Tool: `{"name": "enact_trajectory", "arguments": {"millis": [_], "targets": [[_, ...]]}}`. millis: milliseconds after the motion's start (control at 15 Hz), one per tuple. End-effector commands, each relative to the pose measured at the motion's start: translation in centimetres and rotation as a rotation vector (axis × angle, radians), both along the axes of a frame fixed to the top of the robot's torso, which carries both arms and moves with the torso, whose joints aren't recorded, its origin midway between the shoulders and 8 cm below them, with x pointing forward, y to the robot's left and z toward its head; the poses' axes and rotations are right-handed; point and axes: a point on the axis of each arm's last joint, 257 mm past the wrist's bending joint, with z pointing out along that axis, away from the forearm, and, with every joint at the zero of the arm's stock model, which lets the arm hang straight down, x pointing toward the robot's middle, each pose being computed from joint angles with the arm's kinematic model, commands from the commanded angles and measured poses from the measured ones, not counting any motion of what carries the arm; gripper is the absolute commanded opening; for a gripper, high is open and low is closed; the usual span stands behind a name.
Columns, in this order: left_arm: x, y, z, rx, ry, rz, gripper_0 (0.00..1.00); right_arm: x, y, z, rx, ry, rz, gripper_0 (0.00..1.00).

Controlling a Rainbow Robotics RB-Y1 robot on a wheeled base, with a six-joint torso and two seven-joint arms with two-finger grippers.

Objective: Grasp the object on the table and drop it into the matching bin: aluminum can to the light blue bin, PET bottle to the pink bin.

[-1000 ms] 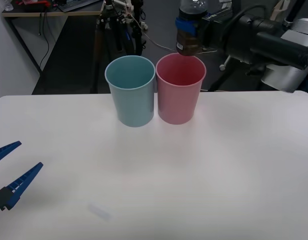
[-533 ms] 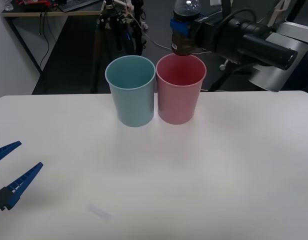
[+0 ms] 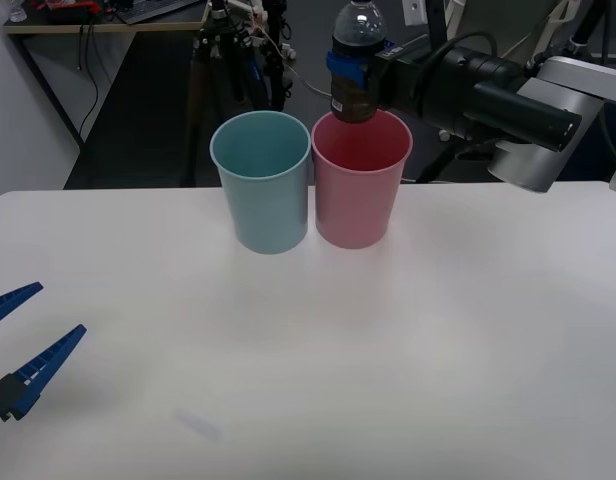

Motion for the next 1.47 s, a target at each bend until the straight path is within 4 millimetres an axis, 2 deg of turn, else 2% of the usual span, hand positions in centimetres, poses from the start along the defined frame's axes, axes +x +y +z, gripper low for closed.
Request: {"name": "enact_trajectory", "arguments": {"millis": [67,133,200,267,333,1467], "targets": [[0.0,0.0,0.0,0.0,0.0,0.0,1.0,0.0,0.0,0.0,0.001,0.001,0.0,0.0],[0.0,0.0,0.0,0.0,0.0,0.0,1.0,0.06,-0.1,-0.02,0.0,0.0,-0.001,0.0],[0.0,0.0,0.0,0.0,0.0,0.0,1.0,0.06,-0.1,-0.02,0.0,0.0,-0.001,0.29],[0.0,0.0,0.0,0.0,0.0,0.0,1.0,0.11,-0.16,-0.03,0.001,0.001,-0.003,0.75],[0.0,0.0,0.0,0.0,0.0,0.0,1.0,0.15,-0.23,-0.03,0.0,0.0,-0.003,1.0],[0.0,0.0,0.0,0.0,0.0,0.0,1.0,-0.3,-0.58,0.61,0.008,-0.02,0.028,1.0]]}}
